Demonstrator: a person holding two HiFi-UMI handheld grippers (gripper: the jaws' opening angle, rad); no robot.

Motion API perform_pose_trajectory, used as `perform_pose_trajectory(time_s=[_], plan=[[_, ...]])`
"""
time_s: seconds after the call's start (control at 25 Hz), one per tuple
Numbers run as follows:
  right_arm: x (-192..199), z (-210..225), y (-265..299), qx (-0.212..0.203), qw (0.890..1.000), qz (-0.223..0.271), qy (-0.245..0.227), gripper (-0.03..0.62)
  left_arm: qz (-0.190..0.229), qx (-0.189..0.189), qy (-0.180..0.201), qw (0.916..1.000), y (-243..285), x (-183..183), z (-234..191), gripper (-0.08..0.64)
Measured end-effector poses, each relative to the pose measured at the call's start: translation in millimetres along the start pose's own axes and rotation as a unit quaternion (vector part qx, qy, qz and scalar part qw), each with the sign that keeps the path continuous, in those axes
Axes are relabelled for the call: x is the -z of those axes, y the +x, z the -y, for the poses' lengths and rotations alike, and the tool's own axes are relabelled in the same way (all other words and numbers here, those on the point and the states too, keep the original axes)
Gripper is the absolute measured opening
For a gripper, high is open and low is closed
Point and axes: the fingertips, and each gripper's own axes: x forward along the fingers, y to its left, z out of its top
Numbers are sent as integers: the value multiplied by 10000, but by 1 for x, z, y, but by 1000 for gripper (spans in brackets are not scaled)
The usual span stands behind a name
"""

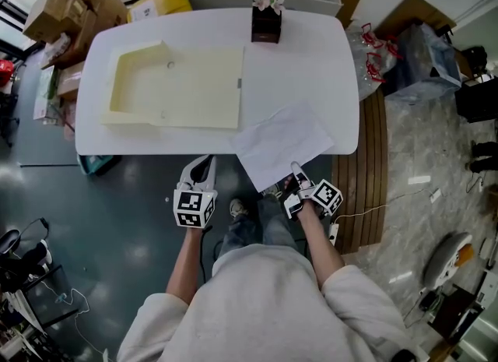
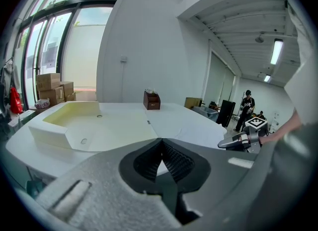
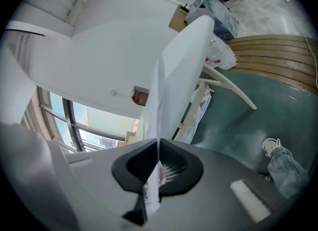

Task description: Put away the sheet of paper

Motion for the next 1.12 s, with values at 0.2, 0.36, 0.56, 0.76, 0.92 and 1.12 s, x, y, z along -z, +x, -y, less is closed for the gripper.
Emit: perform_pose_trajectory(time_s=[0.2,0.36,0.56,0.76,0.92,1.12], plan=[[-9,-32,-1,-341,9990,132,-272,2,135,31,27,9999,-5,-8,1,6],[-20,-62,-3,-588,9964,198,-582,2,261,62,57,9996,-8,-18,2,6],[-36,-100,-11,-842,9917,412,-880,2,478,76,85,9988,-16,-35,-1,6],[-49,-140,-23,-1063,9840,696,-1248,2,725,83,114,9973,-30,-51,-9,6],[-54,-167,-29,-1256,9769,869,-1493,2,936,136,167,9954,-39,-66,-11,6],[-53,-193,-37,-1389,9689,1009,-1784,2,1142,165,211,9931,-53,-77,-14,6]])
